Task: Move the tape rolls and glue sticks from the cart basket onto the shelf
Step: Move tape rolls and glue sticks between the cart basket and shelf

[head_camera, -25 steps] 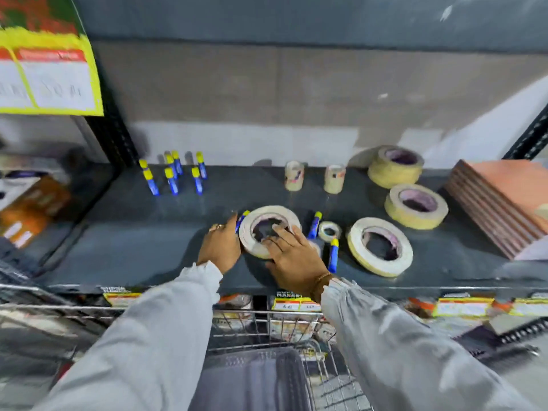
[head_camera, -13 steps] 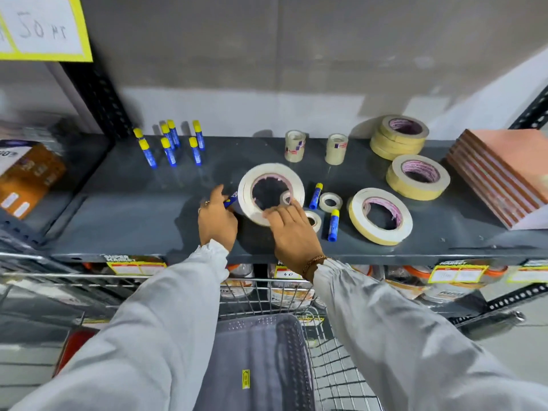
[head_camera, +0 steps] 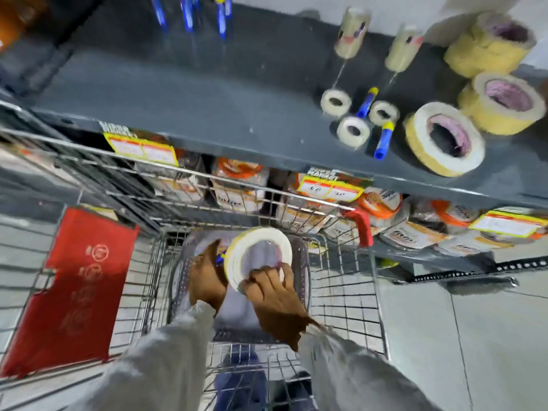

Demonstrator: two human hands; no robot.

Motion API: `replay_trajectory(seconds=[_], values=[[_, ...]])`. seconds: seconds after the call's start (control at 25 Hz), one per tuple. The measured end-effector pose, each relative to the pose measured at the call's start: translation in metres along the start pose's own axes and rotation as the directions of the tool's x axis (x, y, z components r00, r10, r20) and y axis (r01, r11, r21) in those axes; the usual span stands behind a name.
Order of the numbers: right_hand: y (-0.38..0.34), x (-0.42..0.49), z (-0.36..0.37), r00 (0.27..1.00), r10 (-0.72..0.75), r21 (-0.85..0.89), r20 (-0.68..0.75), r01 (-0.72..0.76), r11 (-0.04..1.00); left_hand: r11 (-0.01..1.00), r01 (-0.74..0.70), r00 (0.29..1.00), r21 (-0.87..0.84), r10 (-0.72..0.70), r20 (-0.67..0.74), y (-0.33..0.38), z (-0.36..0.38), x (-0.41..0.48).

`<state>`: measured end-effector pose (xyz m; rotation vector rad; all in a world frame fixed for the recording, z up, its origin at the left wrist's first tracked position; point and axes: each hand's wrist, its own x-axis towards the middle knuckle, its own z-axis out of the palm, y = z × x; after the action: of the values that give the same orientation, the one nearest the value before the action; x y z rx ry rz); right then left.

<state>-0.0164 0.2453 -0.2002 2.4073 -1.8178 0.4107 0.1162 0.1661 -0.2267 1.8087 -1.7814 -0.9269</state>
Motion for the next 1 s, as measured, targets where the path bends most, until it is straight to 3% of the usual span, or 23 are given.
replay_trajectory(seconds=[0.04, 0.12, 0.24, 0.36, 0.52, 0.6, 0.64, 0.72, 0.76, 0.88, 1.0], values=[[-0.002, -0.010, 0.021, 0.993, 0.048, -0.004, 0.107, -0.048, 0.999, 0.985, 0.171, 0.976, -0.015, -0.167, 0.137, -0.021, 0.014, 0.003], [-0.003, -0.022, 0.056, 0.920, 0.181, -0.019, 0.346, -0.186, 0.982, 0.947, 0.322, 0.911, 0.000, -0.310, 0.271, -0.052, 0.033, 0.002], [-0.008, -0.037, 0.106, 0.720, 0.327, -0.095, 0.612, -0.343, 0.934, 0.941, 0.308, 0.905, 0.141, -0.336, 0.261, -0.084, 0.068, 0.000], [-0.004, -0.049, 0.129, 0.578, 0.273, -0.075, 0.769, -0.343, 0.936, 0.910, 0.310, 0.871, 0.275, -0.388, 0.300, -0.092, 0.086, -0.004], [-0.001, -0.043, 0.116, 0.564, 0.255, -0.074, 0.785, -0.323, 0.943, 0.938, 0.135, 0.900, 0.319, -0.250, 0.358, -0.094, 0.084, -0.017], [-0.002, -0.033, 0.095, 0.659, 0.188, 0.007, 0.729, -0.282, 0.960, 0.919, 0.111, 0.921, 0.378, -0.238, 0.309, -0.082, 0.065, -0.026], [-0.002, -0.024, 0.079, 0.753, 0.178, 0.074, 0.634, -0.289, 0.955, 0.917, 0.083, 0.945, 0.391, -0.197, 0.260, -0.072, 0.051, -0.029], [-0.001, 0.000, 0.043, 0.903, 0.201, 0.155, 0.379, -0.276, 0.949, 0.928, -0.095, 0.989, 0.360, 0.046, 0.141, -0.041, 0.018, -0.029], [0.001, 0.018, 0.020, 0.945, 0.194, 0.159, 0.265, -0.241, 0.957, 0.917, -0.220, 0.976, 0.332, 0.204, 0.081, -0.021, 0.002, -0.022], [0.022, 0.064, -0.038, 0.989, 0.107, 0.038, -0.101, -0.104, 0.994, 0.853, -0.499, 0.840, 0.152, 0.520, -0.159, 0.066, -0.047, 0.012], [0.066, 0.100, -0.082, 0.936, 0.138, -0.078, -0.324, -0.172, 0.982, 0.774, -0.634, 0.720, -0.008, 0.586, -0.373, 0.157, -0.080, 0.050]])
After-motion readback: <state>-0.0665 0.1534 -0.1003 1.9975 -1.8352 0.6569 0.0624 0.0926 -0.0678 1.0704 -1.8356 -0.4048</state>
